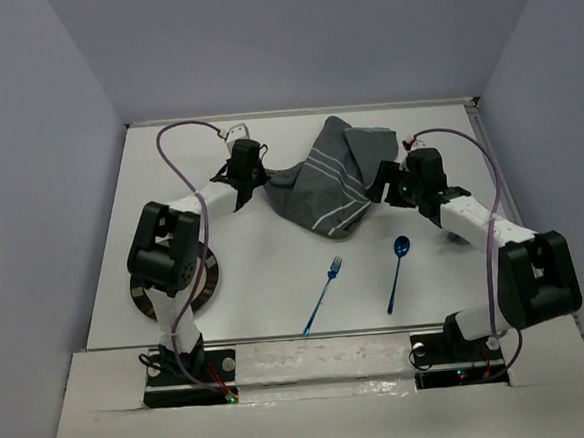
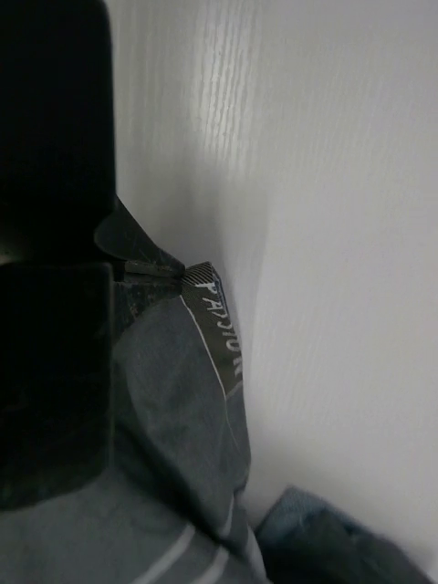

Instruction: Set the dinner table for one person

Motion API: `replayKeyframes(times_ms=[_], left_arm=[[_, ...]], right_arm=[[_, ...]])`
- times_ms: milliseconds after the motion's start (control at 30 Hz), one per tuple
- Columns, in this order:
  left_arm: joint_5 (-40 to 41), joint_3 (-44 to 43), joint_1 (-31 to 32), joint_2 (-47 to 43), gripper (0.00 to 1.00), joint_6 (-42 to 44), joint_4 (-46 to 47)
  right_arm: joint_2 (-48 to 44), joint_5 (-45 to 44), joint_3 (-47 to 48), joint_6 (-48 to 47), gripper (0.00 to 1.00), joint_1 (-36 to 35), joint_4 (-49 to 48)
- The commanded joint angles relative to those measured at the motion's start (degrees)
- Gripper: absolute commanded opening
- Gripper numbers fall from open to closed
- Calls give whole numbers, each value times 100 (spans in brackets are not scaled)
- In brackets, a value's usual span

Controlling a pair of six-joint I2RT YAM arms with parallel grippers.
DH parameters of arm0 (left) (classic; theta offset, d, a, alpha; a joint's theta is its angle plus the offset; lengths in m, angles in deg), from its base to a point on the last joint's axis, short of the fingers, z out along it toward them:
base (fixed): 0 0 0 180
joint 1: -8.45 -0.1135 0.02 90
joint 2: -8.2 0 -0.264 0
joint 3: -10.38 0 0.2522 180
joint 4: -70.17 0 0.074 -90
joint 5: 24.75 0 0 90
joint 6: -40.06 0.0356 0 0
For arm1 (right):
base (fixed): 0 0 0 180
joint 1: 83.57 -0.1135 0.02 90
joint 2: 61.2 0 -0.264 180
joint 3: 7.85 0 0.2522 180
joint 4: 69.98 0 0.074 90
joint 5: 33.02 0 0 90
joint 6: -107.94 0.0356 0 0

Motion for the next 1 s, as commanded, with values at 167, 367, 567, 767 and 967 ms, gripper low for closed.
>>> replayKeyframes(times_ms=[167, 367, 567, 767, 967], left_arm=[[124, 1989, 100, -2139, 0, -499, 1796], [9, 2876, 108, -2850, 0, -851, 2157], [835, 3642, 100, -3555, 0, -719, 2798], [1117, 3238, 91, -3591, 0, -420, 3018], [1327, 4080, 82, -3906, 0, -771, 3194]], right_arm=[[1657, -189, 942, 97, 73, 159, 93], [2221, 30, 1514, 80, 44, 159, -223], [2275, -576, 2410, -298, 0, -149, 478], [2187, -1148, 3674, -483, 0, -535, 1411], [3539, -1166, 5404, -878, 72, -606, 2201]])
